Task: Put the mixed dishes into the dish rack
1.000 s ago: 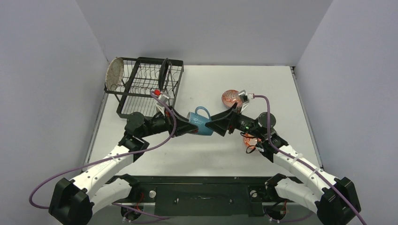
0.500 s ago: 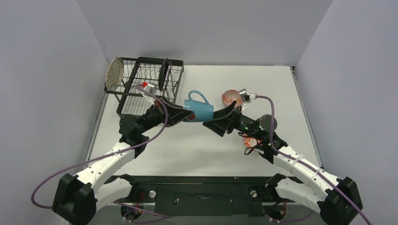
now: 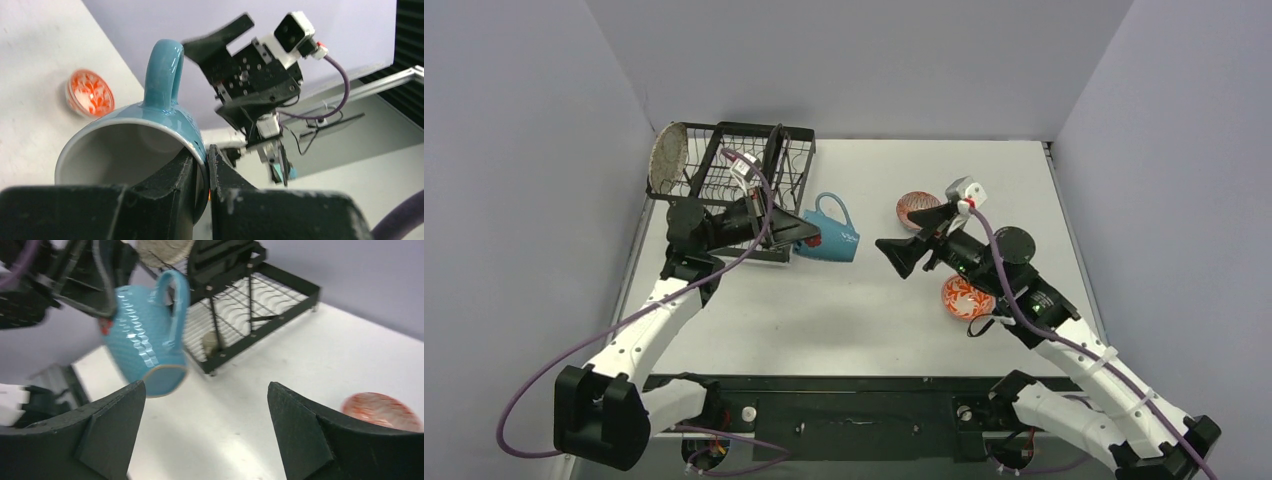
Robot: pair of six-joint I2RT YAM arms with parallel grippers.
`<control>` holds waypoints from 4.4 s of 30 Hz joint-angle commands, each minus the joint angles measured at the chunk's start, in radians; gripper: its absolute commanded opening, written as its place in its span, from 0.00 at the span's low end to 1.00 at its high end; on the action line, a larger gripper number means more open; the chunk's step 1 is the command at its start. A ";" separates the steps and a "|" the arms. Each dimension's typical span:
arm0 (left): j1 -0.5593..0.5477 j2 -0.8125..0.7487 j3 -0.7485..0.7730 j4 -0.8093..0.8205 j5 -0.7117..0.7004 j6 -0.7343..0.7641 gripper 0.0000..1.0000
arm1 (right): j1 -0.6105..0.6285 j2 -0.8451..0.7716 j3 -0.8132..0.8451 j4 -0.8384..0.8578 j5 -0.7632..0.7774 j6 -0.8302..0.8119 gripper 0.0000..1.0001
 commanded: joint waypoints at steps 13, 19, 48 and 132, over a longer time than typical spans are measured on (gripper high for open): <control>-0.128 -0.067 -0.120 0.033 0.223 -0.299 0.00 | 0.542 -0.038 -0.096 0.003 0.538 -1.504 0.66; -0.193 -0.091 -0.131 0.034 0.229 -0.340 0.00 | 0.746 -0.090 -0.080 -0.141 0.638 -1.656 0.64; -0.331 -0.113 -0.155 0.036 0.254 -0.372 0.00 | 0.989 -0.083 -0.099 -0.291 0.788 -1.839 0.58; -0.833 0.367 0.300 -1.186 -1.330 1.209 0.19 | -0.331 0.039 -0.072 -0.392 0.358 0.287 0.64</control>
